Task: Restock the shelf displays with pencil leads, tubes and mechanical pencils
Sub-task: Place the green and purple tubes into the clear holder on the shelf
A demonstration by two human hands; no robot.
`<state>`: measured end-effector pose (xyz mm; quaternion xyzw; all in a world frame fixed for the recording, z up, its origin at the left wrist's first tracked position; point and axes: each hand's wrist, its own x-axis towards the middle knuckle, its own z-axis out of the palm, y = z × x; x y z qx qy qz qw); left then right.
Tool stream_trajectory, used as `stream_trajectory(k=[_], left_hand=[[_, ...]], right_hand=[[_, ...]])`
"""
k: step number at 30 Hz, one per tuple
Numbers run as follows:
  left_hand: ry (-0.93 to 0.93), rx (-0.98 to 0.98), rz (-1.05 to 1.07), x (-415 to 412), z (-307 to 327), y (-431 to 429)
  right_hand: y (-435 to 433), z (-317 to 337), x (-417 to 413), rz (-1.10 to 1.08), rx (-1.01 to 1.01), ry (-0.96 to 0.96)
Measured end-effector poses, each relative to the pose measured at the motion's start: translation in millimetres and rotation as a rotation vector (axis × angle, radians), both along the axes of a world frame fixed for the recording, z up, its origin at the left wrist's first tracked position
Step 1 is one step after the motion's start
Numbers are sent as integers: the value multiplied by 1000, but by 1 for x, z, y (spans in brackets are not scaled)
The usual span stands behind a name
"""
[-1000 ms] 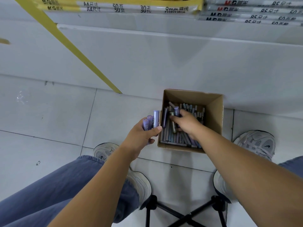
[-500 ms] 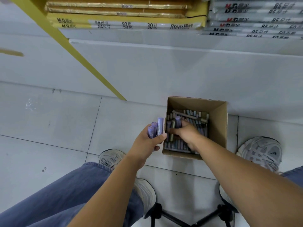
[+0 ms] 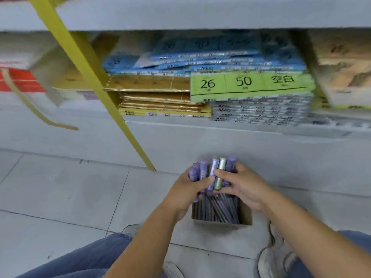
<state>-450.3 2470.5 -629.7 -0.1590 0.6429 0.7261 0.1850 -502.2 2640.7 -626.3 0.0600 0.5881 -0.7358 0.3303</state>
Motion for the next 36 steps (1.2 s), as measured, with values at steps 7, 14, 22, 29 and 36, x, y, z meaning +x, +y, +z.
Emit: stream_trajectory(k=[7,14,22,29,36], left_hand=[[203,44,-122,-5,110,6],[378,-48,-38,-9,211,4],[496,-73,-34,-30,271,-3],[509,39,78,-54,270,-12],[530,259,169,-57,284,-18]], right_hand=[[10,114,10,68,-57,216],[4,212,11,126,-150,392],[-2,284,-6,272,-214,440],[-4,290,-34,192,168,754],[-10,293,-49,119,198,674]])
